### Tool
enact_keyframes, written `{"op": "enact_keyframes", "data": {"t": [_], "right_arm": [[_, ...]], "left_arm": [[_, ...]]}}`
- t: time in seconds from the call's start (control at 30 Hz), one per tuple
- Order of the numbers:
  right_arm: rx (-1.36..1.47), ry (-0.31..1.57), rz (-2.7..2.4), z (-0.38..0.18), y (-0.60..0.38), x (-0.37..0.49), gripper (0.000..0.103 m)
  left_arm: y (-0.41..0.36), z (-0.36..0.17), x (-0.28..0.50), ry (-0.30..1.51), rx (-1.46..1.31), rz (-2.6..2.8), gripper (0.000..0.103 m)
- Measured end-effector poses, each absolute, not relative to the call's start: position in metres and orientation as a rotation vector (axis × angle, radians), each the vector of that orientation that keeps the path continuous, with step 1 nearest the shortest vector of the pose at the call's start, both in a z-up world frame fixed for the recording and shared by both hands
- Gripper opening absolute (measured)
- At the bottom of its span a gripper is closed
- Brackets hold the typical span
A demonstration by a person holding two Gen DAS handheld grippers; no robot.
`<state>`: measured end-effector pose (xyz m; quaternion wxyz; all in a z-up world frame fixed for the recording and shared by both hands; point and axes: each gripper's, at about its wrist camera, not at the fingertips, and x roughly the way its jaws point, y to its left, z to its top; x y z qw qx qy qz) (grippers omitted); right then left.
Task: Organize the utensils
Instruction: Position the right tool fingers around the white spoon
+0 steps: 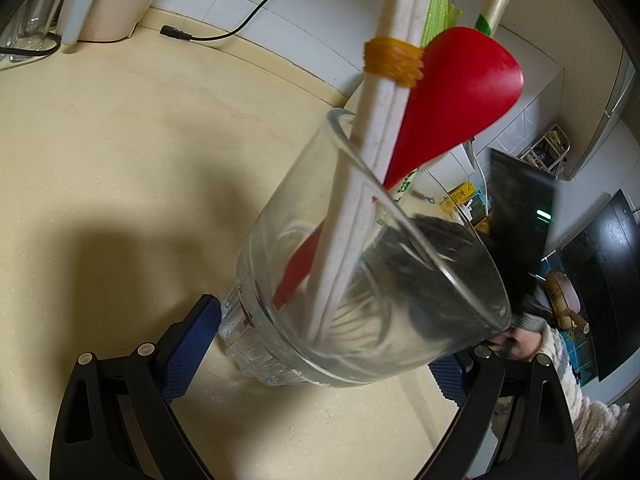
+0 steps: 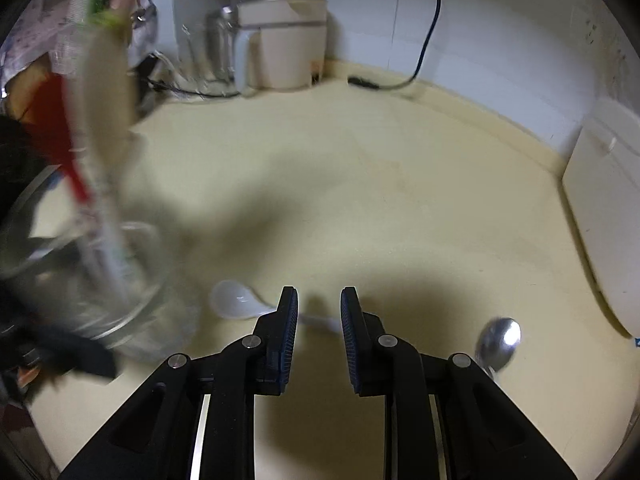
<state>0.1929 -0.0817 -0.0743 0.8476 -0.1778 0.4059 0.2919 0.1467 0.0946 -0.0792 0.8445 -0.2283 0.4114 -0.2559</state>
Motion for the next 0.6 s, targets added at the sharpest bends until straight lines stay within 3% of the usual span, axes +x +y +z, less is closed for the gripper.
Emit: {"op": "enact_keyframes", "data": {"t": [0.2,0.6], "right_arm": [[-0.386,0.905,0.634,-0.082,-0.089,0.196,0.022],[-0.376,0.834,0.696,-0.063,-0.115,0.121,0.022]], "left_arm": [[0.095,-0.079,0.147,0.868,-0.482,-0.54,0.096],[0.094,-0.079,0.147,0.868,-0.481,-0.54,0.096]]}}
